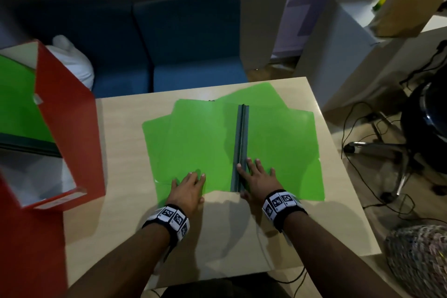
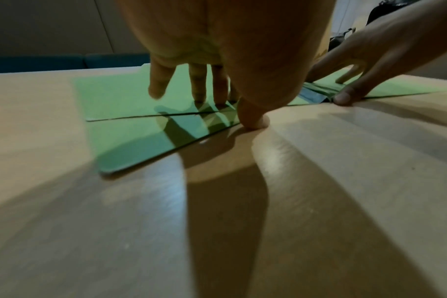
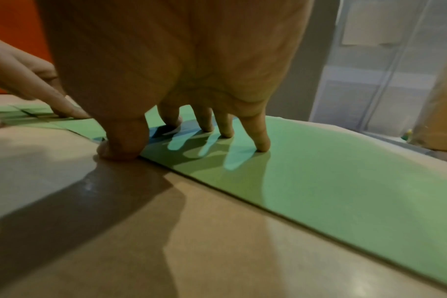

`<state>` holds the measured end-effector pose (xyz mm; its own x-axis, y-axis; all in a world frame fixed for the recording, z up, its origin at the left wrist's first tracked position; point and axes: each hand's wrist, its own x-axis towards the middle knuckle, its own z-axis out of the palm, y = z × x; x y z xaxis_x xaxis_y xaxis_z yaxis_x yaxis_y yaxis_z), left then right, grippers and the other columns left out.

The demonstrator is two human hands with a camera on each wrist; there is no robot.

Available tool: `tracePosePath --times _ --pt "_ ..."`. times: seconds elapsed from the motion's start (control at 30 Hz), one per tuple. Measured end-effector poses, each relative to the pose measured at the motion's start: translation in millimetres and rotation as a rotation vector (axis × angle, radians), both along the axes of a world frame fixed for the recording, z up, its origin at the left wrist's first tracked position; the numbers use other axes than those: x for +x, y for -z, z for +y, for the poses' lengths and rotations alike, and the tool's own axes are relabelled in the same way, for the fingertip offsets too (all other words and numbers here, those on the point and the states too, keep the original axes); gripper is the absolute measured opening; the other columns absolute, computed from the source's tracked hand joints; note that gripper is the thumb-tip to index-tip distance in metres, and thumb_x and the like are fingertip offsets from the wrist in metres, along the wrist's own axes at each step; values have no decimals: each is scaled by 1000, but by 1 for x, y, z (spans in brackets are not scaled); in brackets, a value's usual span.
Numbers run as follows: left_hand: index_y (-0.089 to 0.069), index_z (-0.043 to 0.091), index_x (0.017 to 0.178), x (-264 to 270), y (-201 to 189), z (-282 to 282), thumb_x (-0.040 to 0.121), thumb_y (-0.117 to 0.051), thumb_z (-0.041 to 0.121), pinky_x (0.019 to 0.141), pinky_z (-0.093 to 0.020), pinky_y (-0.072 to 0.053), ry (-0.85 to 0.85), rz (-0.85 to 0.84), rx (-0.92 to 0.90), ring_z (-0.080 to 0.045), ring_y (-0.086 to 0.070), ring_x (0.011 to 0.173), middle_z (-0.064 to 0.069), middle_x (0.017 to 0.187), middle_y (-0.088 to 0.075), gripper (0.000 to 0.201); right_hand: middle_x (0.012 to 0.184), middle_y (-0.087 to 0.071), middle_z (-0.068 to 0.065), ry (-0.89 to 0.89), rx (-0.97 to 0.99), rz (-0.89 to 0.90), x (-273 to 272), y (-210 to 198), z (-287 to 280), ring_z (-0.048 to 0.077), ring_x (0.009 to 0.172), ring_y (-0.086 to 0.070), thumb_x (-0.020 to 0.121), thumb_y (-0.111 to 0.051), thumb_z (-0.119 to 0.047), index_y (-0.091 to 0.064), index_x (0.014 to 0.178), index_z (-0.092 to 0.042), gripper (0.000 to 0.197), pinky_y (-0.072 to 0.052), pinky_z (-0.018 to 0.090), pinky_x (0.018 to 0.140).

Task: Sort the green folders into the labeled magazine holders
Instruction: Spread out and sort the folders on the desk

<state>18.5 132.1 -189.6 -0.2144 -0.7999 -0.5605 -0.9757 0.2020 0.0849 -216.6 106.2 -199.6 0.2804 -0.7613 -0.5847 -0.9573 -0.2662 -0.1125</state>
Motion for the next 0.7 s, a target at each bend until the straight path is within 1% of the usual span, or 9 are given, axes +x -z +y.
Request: tracePosePath --times 0.03,0.1,0.2,0.27,0.33,0.43,0.5,0.6,0.7 --pt "-8 22 154 2 0 3 95 -54 37 114 -53 -29 -37 29 -7 -24 -25 141 -6 156 -16 76 158 19 6 -24 -5 17 1 0 0 35 146 9 91 -50 -53 12 150 -34 88 -11 68 111" --pt "-13 25 153 7 0 8 95 -52 44 109 -52 -36 -85 51 -16 -24 -27 140 -2 159 -6 72 158 20 7 -75 -11 50 2 1 0 36 146 9 93 -46 -53 14 149 -34 85 -14 68 110" --pt "-8 31 153 15 3 16 95 -43 54 110 -56 -31 -66 -26 7 -26 -19 144 5 161 7 72 158 19 10 -145 -10 104 5 0 -1 39 145 5 94 -43 -54 13 150 -31 82 -25 67 107" --pt "-4 35 152 20 4 18 94 -41 58 110 -59 -28 -67 -52 18 -26 -17 145 6 161 5 73 158 14 13 -187 -8 143 9 -4 -6 43 144 -1 93 -45 -54 7 151 -28 82 -39 61 100" --pt "-1 33 152 20 4 19 94 -42 59 110 -62 -25 -78 -59 10 -27 -19 144 4 161 -3 76 159 9 13 -219 -1 136 13 -10 -11 48 143 -7 94 -49 -47 -2 152 -23 78 -47 58 95" --pt "1 24 153 17 6 22 96 -41 54 111 -66 -16 -61 -77 -12 -27 -21 142 -3 157 -16 78 160 9 7 -295 40 94 14 -14 -13 54 140 -7 98 -45 -31 -10 151 -16 66 -47 61 93" --pt "-5 18 153 17 6 27 99 -39 45 111 -68 -7 -5 -67 -28 -28 -16 144 -8 156 -16 69 160 12 7 -332 78 99 11 -16 -11 53 140 -5 96 -48 -24 -7 152 -16 70 -45 61 95" --pt "-5 12 153 19 3 34 103 -36 31 110 -70 -1 104 -29 -48 -26 6 149 -8 161 9 62 159 11 13 -357 92 102 10 -25 -6 52 141 -7 94 -50 -9 -2 152 -15 75 -45 60 96" --pt "11 17 152 23 5 40 101 -38 20 110 -68 0 112 12 -62 -27 13 147 -4 155 26 71 159 5 17 -382 15 101 18 -42 -5 51 140 -16 99 -37 -8 -12 151 -11 58 -46 59 95"
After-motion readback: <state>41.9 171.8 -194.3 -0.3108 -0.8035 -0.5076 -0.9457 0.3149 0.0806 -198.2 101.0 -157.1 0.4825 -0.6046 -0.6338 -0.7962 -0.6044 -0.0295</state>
